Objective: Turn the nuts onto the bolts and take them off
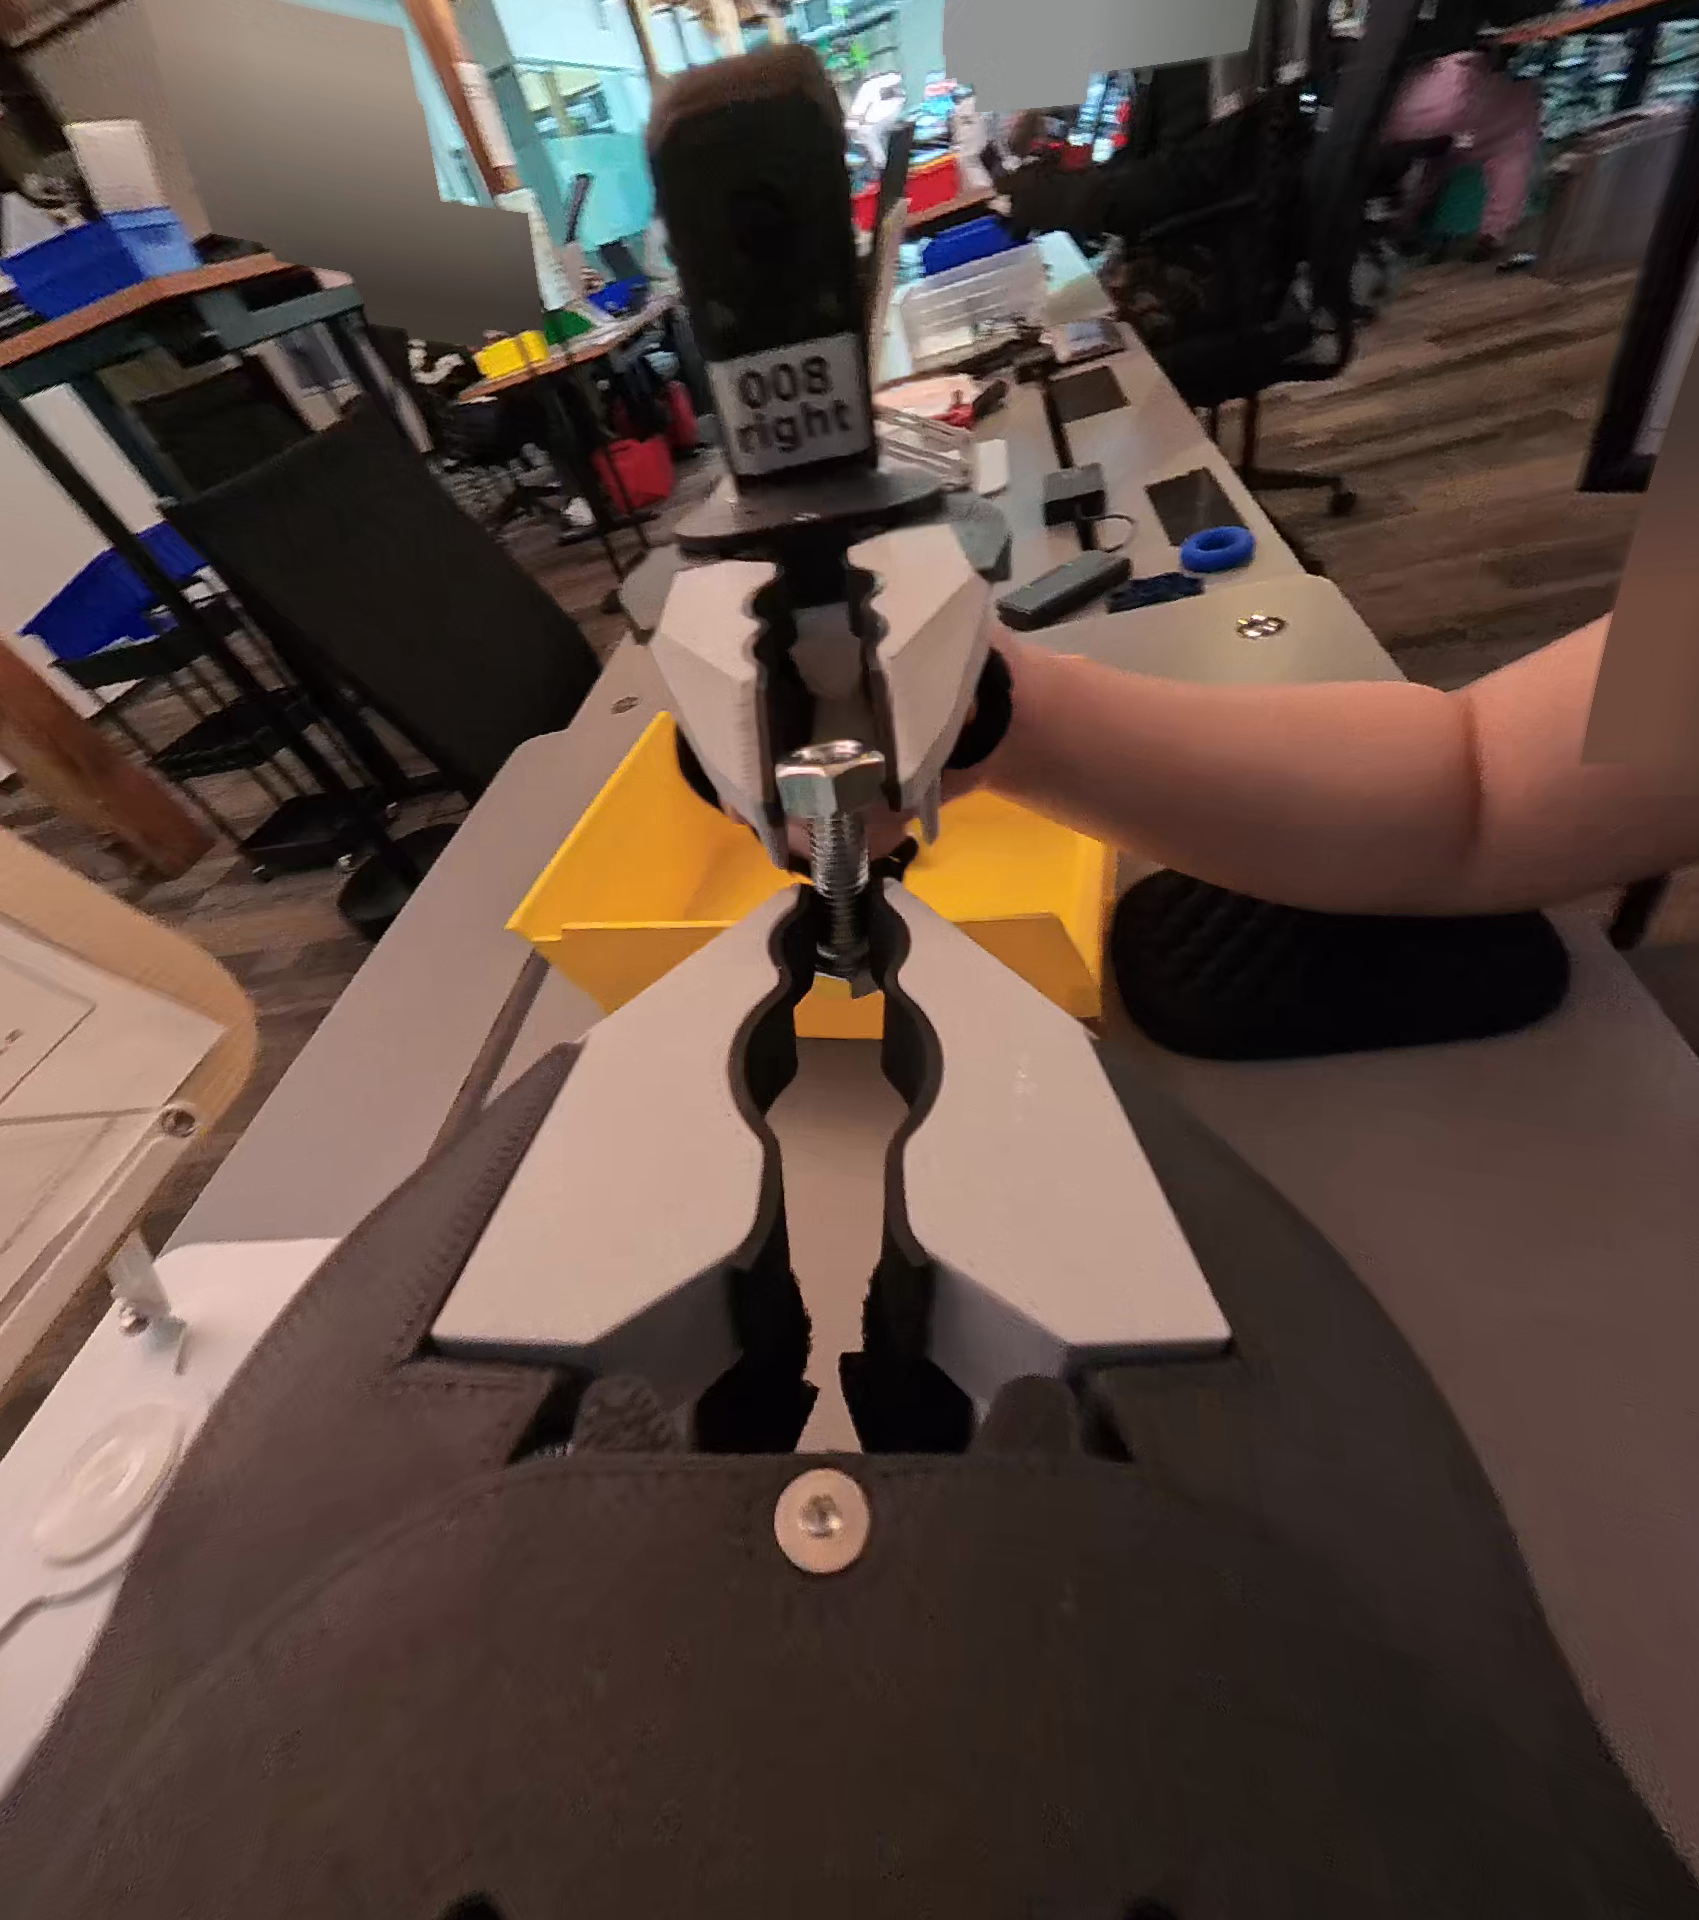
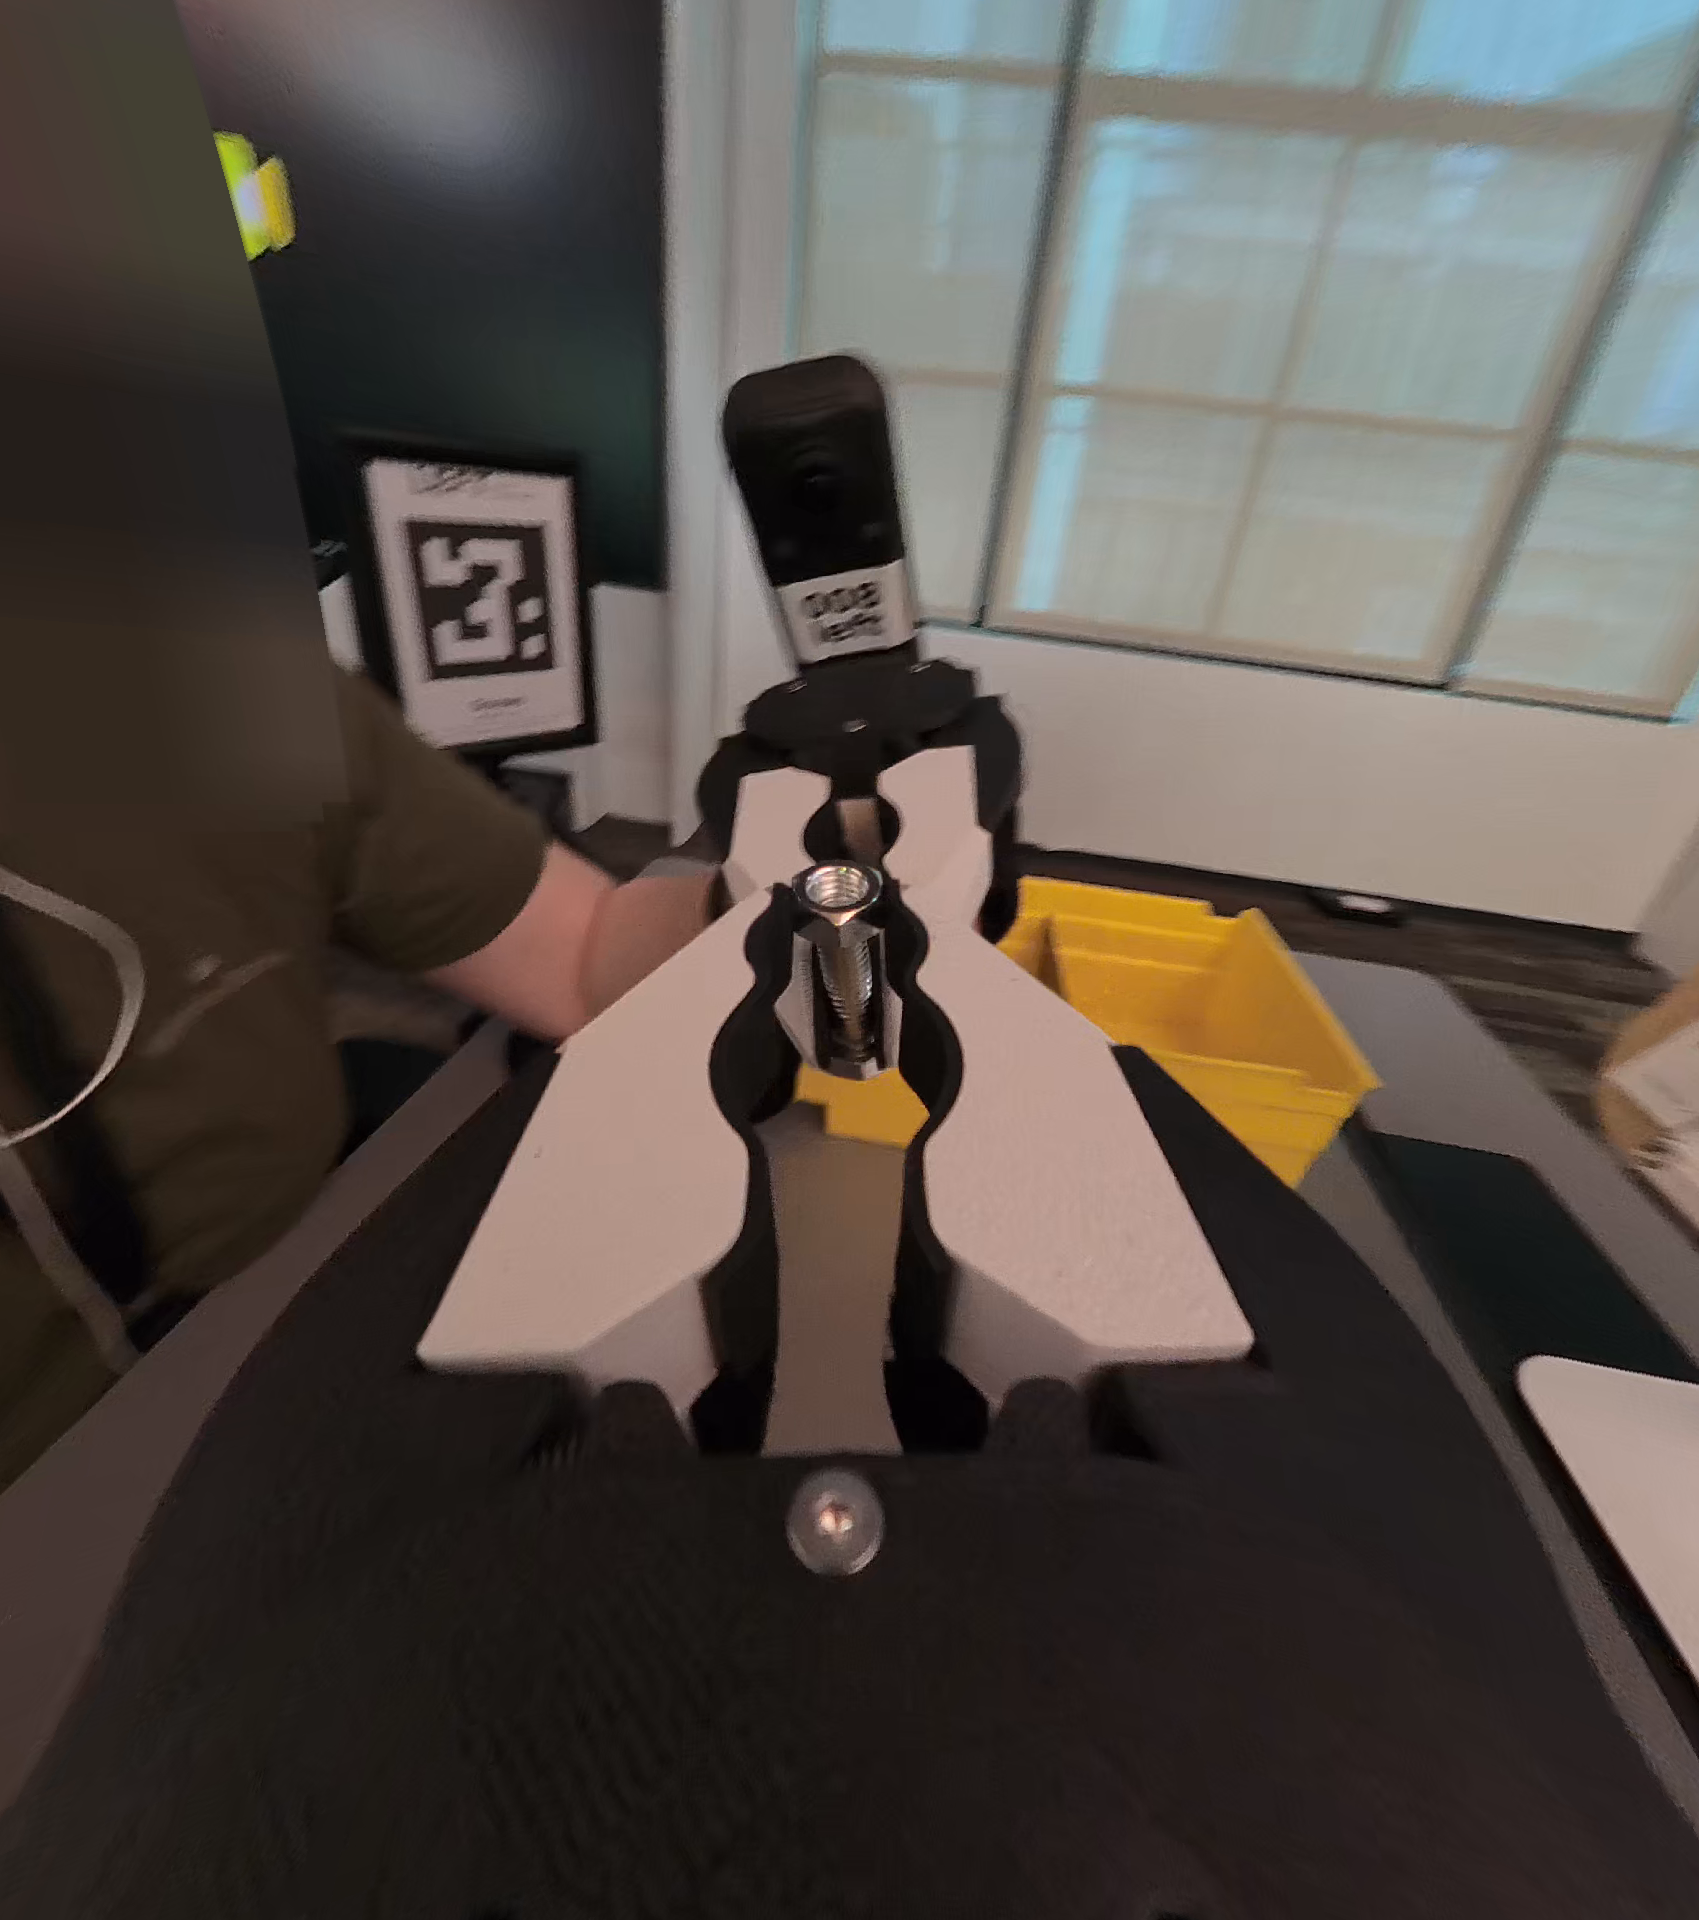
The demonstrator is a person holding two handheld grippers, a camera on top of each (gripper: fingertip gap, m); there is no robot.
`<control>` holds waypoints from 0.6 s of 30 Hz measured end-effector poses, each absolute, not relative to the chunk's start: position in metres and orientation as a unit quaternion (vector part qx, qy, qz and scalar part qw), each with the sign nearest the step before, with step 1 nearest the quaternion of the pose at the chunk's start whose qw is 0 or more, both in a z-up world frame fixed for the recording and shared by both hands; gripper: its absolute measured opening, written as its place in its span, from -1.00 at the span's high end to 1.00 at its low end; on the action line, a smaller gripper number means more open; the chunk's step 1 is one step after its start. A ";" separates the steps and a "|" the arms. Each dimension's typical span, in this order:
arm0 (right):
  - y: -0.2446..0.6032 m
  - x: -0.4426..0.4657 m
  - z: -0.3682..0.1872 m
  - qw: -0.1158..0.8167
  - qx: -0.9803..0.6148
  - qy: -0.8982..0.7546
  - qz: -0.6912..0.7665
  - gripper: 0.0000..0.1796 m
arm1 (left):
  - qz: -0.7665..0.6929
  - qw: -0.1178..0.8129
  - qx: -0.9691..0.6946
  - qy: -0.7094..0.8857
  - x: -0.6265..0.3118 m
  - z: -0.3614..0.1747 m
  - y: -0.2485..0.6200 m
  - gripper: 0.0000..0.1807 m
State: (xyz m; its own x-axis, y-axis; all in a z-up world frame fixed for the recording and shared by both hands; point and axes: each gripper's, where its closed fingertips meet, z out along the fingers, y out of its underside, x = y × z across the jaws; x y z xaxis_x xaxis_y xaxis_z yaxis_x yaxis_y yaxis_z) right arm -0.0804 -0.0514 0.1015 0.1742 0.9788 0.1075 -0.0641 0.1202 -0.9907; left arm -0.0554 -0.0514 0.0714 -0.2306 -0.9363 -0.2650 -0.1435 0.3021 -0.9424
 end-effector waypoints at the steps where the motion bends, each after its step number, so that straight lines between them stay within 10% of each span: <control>1: -0.057 -0.081 0.099 0.577 -0.492 -0.479 0.442 0.82 | -0.427 0.457 -0.400 0.670 -0.056 0.069 -0.057 0.92; 18: -0.054 -0.079 0.096 0.579 -0.524 -0.489 0.387 0.82 | -0.402 0.468 -0.395 0.681 -0.053 0.065 -0.057 0.92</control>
State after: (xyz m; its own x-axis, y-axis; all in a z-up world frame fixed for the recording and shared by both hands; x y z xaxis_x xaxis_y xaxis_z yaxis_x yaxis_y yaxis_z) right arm -0.0792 -0.0535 0.0964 0.2213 0.9619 0.1605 0.0638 0.1500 -0.9866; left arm -0.0535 -0.0574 0.0648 -0.2506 -0.9143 -0.3183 -0.1616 0.3637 -0.9174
